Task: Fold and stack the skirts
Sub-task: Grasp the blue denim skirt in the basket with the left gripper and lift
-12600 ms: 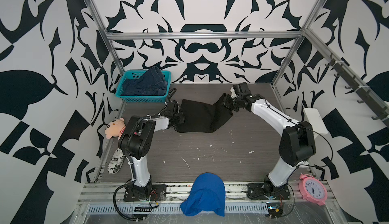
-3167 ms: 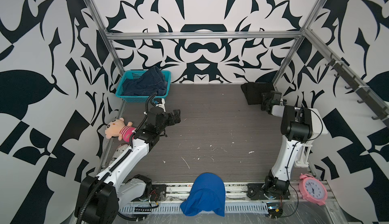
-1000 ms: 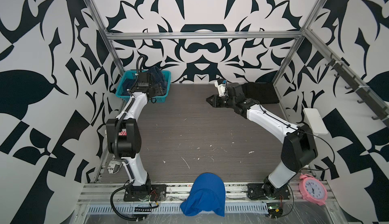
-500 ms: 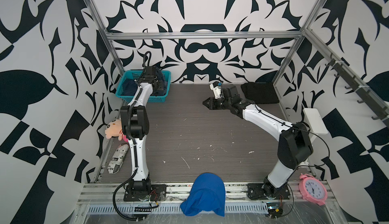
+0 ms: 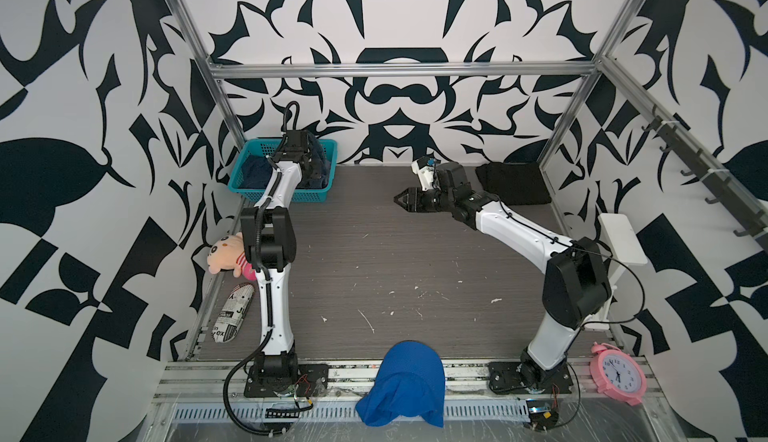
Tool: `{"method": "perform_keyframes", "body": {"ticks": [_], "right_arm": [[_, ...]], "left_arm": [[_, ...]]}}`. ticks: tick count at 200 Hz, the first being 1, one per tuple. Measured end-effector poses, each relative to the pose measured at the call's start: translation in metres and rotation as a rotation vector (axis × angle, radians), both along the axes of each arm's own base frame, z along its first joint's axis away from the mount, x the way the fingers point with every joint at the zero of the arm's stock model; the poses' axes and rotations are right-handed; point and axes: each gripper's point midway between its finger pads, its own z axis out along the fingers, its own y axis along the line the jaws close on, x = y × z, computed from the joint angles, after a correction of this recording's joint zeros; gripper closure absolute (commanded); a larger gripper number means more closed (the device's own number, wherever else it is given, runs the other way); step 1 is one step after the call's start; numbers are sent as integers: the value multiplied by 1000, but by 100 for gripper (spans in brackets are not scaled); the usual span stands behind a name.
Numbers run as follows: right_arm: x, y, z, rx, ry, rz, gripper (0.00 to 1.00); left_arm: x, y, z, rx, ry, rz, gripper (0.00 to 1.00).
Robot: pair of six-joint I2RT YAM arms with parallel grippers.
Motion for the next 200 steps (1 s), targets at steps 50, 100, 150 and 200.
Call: {"method": "perform_keyframes", "body": {"ticks": [50, 100, 150, 200], "right_arm": [[3, 3, -10, -23, 44, 4, 1], [6, 7, -8, -32, 57, 10, 1], [5, 7, -8, -46, 52, 14, 1], [6, 4, -3, -52, 32, 3, 1]], "left_arm": [[-6, 10, 93, 34, -164, 5, 100], [-22, 19, 221, 96, -406, 6, 100], [-70, 13, 342, 121, -647, -49, 100], [-154, -24, 442, 42, -873, -175, 100]]}}
